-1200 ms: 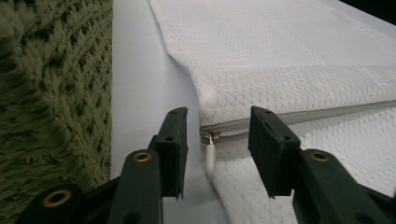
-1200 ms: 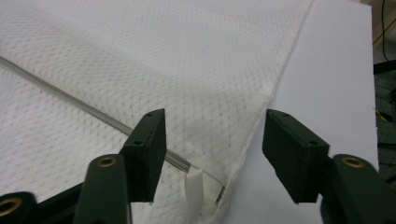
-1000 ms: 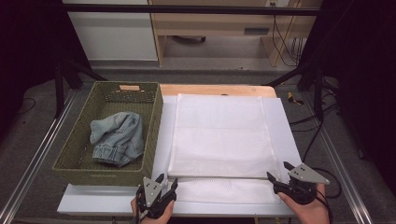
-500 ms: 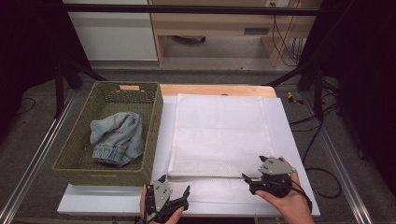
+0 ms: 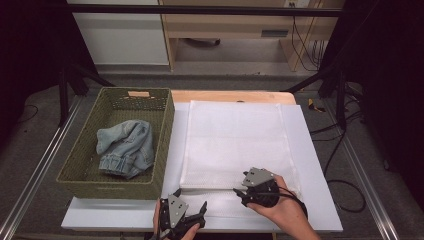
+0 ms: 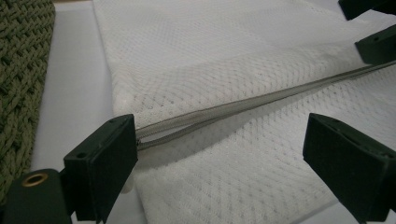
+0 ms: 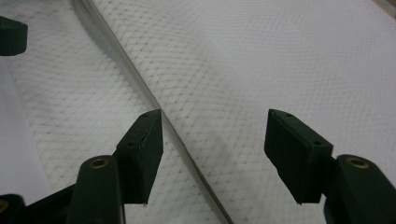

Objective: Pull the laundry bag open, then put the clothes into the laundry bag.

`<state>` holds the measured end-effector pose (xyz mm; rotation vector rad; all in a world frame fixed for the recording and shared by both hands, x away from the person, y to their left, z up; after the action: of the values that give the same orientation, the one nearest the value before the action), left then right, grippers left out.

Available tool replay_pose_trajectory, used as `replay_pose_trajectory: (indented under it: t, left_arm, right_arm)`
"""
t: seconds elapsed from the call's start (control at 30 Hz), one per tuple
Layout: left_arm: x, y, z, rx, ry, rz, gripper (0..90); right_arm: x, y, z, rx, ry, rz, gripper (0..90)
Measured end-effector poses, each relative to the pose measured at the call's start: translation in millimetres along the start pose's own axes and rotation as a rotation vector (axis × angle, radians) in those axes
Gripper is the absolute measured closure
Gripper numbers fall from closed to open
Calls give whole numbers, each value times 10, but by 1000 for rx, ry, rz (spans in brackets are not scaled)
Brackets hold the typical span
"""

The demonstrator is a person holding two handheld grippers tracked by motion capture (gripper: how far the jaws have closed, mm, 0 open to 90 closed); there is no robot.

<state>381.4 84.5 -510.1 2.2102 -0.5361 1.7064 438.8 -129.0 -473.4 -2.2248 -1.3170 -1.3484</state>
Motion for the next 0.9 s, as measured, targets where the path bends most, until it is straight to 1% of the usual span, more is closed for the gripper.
replay_pose_trajectory:
  t: [0.07,0.27,0.3,0.5,0.63,0.7,0.77,0.8,0.87,0.9]
  left_arm:
    - [-1,-5,-1,-2,-5,2,100]
    - [-1,-20,-23,5,-6,1,104]
    - [-3,-18,-24,6,-5,2,107]
    - [-13,-24,-20,4,-14,4,107]
    - [-18,-20,-16,2,-18,7,108]
    - [-19,-17,-14,2,-18,7,109]
    - [-21,-13,-13,0,-20,7,110]
    - [-23,-12,-12,-1,-21,8,110]
    - [-23,-13,-12,-1,-22,8,111]
    - [-24,-15,-11,-1,-22,8,111]
  right_arm:
    - [-24,-20,51,12,-15,-7,406]
    - [-58,-67,198,42,-35,-19,451]
    - [-61,-73,236,45,-44,-19,462]
    - [-87,-81,333,57,-69,-26,489]
    - [-116,-74,369,71,-89,-21,546]
    - [-125,-57,375,75,-94,-21,598]
    - [-131,-50,383,88,-93,3,663]
    - [-131,-50,383,88,-93,3,663]
    - [-131,-54,386,100,-95,16,732]
    - [-132,-56,387,105,-97,14,747]
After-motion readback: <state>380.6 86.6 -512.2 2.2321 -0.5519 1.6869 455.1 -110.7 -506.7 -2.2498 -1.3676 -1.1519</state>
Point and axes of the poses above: each handheld gripper's, and its own axes: z roughly forward along the jaws, x roughly out of its top, y roughly to its right, the point moved 5 cm from there along z, roughly forward along the jaws, and after that the axes turned 10 degrees about y, right-handed, at the moved point
